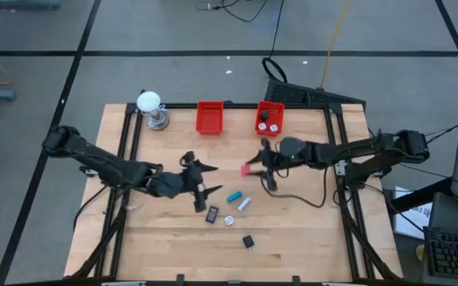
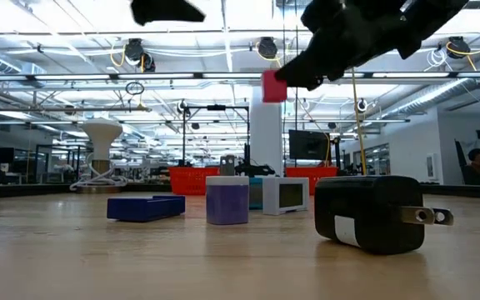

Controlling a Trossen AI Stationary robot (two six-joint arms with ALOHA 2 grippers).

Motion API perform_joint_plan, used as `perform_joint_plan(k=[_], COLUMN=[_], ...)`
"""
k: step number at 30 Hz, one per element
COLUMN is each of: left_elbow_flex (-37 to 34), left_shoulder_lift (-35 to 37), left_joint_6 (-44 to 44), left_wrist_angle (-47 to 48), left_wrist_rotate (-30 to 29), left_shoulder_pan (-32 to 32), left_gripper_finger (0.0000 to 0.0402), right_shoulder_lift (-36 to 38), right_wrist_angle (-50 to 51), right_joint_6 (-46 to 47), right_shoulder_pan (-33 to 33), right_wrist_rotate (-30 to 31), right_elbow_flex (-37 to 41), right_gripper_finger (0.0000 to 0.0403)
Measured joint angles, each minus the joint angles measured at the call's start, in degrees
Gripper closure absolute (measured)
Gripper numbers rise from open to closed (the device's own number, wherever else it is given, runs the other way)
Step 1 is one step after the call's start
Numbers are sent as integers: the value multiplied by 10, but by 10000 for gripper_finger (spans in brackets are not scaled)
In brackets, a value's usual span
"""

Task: Pick & Place Office items
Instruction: Put the pink charger adapter into the right red basket

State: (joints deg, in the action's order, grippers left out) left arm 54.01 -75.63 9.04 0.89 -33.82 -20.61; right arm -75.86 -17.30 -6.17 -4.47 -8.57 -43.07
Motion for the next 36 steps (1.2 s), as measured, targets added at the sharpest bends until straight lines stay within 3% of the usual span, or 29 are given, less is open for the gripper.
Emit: perform_joint_plan(k=[2,6,10,14,22,28,31,36], left_elbow_flex=[-38,-139,-234,-301,-337,-337,-337,-337], left_shoulder_lift=[20,46,49,49,49,49,49,48], left_joint_6=[-1,5,-3,7,62,66,66,63], left_wrist_angle=[-25,-161,-328,-426,-448,-447,-447,-447], left_wrist_rotate=[-29,-64,-68,-68,-68,-67,-68,-68], left_shoulder_pan=[-7,-7,1,13,40,53,54,54], left_gripper_finger=[126,126,126,124,123,123,123,123], right_shoulder_lift=[11,15,6,-8,-103,-186,-202,-202], right_wrist_angle=[19,31,9,-20,-85,-127,-150,-152], right_joint_6=[-8,-17,-5,16,55,54,50,49], right_shoulder_pan=[-26,-94,-183,-274,-400,-417,-417,-417], right_wrist_rotate=[29,59,59,60,58,72,113,118], right_elbow_flex=[0,0,0,0,0,0,-1,-1], right_gripper_finger=[262,262,262,262,262,262,262,262])
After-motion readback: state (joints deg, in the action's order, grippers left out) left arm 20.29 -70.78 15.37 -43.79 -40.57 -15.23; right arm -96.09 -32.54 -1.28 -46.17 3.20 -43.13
